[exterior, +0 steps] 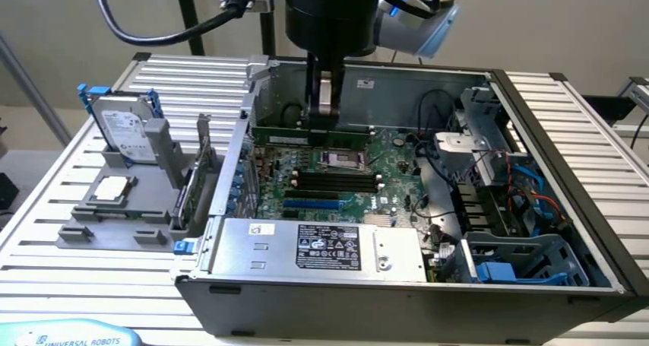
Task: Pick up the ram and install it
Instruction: 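Pick up the ram and move it above insertion slot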
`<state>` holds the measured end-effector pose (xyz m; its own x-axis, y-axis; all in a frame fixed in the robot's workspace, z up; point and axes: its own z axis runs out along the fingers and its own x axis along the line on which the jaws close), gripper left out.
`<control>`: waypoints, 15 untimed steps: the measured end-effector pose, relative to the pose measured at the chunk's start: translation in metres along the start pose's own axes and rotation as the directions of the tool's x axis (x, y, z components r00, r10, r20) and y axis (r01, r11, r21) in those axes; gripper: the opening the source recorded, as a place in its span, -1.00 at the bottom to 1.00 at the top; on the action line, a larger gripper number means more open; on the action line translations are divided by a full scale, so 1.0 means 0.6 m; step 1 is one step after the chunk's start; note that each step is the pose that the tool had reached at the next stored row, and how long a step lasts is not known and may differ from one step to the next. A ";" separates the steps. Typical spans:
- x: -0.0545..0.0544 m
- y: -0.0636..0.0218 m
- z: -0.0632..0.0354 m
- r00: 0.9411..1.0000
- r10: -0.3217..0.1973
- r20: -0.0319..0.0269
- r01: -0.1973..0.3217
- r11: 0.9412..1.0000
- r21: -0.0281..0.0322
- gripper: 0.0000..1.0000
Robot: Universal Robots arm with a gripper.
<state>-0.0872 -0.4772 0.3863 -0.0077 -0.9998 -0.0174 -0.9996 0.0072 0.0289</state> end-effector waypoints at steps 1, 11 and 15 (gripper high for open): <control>-0.003 -0.006 0.000 1.000 0.000 0.000 0.000 1.000 0.000 -0.73; -0.055 -0.041 0.011 1.000 0.000 0.000 0.000 1.000 -0.001 -0.73; -0.077 -0.052 0.017 1.000 0.000 0.000 0.000 1.000 -0.001 -0.73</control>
<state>-0.0559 -0.4311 0.3759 -0.0077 -0.9998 -0.0174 -0.9995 0.0072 0.0299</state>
